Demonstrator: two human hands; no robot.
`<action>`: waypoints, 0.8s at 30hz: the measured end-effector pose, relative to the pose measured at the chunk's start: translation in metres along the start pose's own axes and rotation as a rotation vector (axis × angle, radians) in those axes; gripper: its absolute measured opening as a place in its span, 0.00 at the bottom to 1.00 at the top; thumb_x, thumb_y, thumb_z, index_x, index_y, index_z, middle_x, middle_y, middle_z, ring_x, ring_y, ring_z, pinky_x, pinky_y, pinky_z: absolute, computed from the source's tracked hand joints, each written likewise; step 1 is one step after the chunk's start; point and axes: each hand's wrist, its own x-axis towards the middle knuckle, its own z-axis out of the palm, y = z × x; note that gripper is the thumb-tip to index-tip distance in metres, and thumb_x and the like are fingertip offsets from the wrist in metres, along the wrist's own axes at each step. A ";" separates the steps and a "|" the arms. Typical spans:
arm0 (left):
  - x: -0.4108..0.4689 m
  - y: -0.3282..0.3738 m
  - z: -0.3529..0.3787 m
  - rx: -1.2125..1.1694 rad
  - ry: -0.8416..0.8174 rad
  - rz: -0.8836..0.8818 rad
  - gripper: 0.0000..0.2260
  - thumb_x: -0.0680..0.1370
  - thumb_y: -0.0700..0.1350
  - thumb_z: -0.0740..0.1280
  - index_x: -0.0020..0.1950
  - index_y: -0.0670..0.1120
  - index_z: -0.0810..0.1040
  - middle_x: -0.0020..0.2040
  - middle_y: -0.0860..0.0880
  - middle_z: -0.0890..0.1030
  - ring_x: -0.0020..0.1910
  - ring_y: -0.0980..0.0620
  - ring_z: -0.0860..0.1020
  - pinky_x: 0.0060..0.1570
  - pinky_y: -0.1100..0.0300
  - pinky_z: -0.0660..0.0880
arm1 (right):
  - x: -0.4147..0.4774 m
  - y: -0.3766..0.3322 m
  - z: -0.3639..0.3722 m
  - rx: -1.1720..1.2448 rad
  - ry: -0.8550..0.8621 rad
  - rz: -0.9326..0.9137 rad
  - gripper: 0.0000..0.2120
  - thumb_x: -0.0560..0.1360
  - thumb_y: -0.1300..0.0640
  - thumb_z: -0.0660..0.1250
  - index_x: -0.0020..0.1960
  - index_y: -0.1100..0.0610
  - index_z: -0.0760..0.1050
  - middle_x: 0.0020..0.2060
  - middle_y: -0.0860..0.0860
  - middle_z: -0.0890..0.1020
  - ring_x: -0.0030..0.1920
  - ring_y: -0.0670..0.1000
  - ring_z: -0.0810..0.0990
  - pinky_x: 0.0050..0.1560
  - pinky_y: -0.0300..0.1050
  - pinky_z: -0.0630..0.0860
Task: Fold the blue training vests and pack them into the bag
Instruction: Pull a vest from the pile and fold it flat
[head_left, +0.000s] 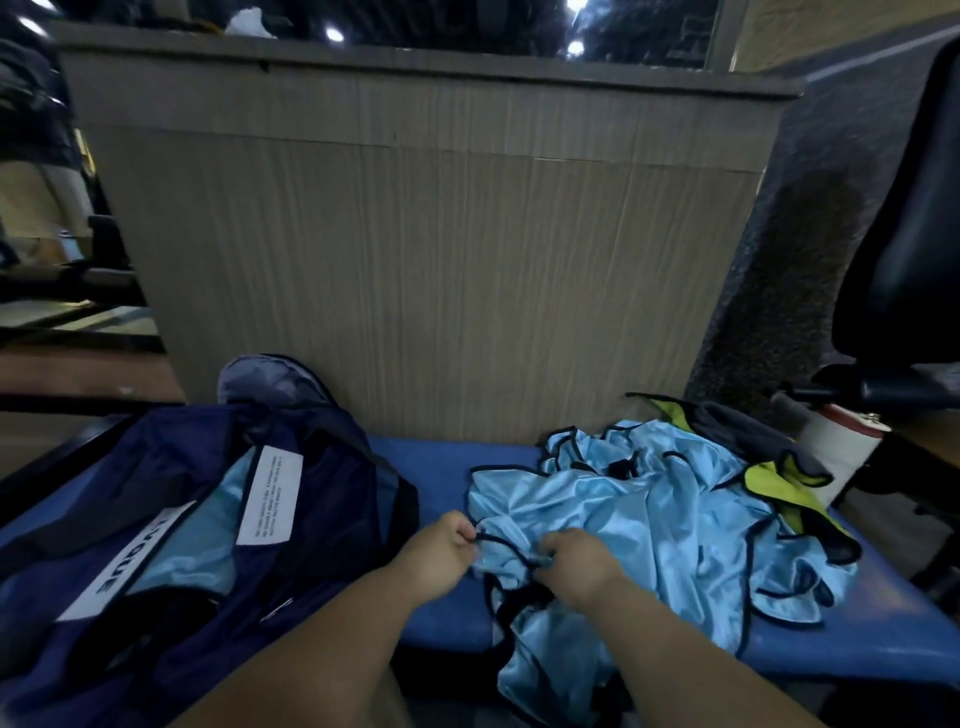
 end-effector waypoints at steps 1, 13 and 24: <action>0.002 -0.004 -0.002 0.024 0.022 -0.008 0.05 0.80 0.46 0.63 0.56 0.48 0.72 0.51 0.49 0.79 0.51 0.50 0.77 0.52 0.59 0.72 | 0.002 0.003 -0.005 0.095 0.012 0.012 0.04 0.76 0.52 0.66 0.48 0.52 0.75 0.48 0.52 0.77 0.55 0.56 0.78 0.50 0.42 0.72; 0.013 0.009 0.022 -0.045 0.035 0.052 0.17 0.79 0.49 0.68 0.67 0.49 0.73 0.56 0.52 0.75 0.54 0.55 0.75 0.52 0.65 0.68 | -0.023 0.066 -0.048 1.393 0.499 0.482 0.14 0.80 0.66 0.58 0.64 0.67 0.73 0.52 0.61 0.79 0.38 0.50 0.74 0.35 0.36 0.75; 0.015 0.036 0.041 -0.128 -0.050 0.022 0.30 0.75 0.52 0.72 0.74 0.50 0.65 0.66 0.50 0.74 0.64 0.51 0.74 0.65 0.56 0.70 | -0.051 0.034 -0.060 1.322 0.169 0.101 0.16 0.68 0.72 0.72 0.55 0.64 0.78 0.45 0.62 0.85 0.44 0.62 0.85 0.46 0.53 0.81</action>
